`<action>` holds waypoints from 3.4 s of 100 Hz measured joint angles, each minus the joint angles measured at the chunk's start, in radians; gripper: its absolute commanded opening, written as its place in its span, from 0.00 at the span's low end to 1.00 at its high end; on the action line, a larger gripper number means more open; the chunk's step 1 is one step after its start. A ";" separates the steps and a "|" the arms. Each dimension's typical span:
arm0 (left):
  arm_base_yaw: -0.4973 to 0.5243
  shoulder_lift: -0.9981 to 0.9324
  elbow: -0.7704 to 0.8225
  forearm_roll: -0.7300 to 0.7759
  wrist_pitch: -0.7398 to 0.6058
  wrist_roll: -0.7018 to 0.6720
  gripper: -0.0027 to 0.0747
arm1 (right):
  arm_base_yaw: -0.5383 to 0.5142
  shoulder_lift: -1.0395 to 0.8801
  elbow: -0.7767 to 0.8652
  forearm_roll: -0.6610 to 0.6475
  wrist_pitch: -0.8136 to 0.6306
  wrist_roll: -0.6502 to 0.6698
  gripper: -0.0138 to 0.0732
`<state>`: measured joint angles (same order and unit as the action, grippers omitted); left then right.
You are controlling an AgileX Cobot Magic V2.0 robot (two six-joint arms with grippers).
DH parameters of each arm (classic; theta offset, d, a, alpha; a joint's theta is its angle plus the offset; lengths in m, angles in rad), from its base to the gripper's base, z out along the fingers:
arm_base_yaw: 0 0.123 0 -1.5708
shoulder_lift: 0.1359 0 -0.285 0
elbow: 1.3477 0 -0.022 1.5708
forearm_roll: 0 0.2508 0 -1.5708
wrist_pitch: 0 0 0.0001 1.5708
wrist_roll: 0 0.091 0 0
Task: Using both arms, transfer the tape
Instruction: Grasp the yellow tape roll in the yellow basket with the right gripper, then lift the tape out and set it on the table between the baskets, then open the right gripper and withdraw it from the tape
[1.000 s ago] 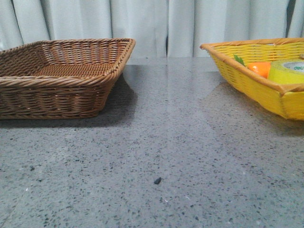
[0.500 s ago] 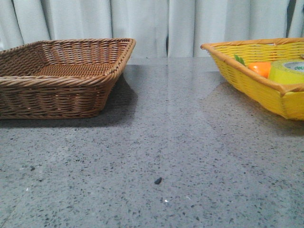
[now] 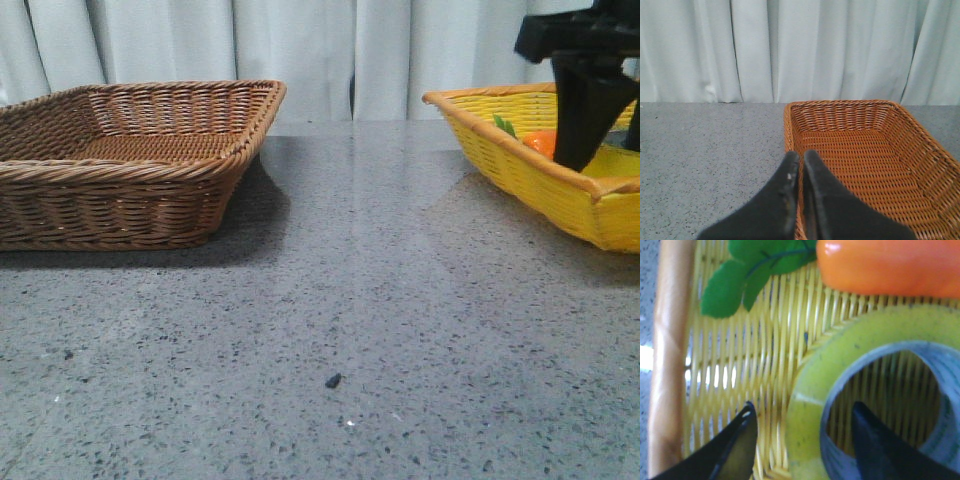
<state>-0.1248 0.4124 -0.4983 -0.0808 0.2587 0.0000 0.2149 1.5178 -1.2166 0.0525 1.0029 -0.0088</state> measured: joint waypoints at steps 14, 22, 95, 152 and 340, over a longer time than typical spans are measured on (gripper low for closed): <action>0.000 0.000 0.000 0.000 0.006 0.000 0.01 | 0.000 0.033 -0.002 0.000 -0.022 0.000 0.35; 0.000 0.000 0.000 0.000 0.009 0.000 0.01 | 0.000 0.044 -0.002 0.000 -0.022 0.000 0.27; 0.000 0.000 0.000 -0.002 0.011 0.000 0.01 | 0.015 0.052 -0.252 0.002 0.189 0.002 0.21; 0.000 0.000 0.000 -0.002 0.011 0.000 0.01 | 0.383 0.134 -0.464 0.080 0.239 0.009 0.21; -0.286 0.153 -0.176 -0.131 0.002 0.000 0.01 | 0.418 -0.134 -0.518 0.009 0.248 0.009 0.08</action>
<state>-0.4112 0.5656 -0.6741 -0.2117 0.2609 0.0000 0.6332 1.3838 -1.7346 0.0616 1.2511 0.0000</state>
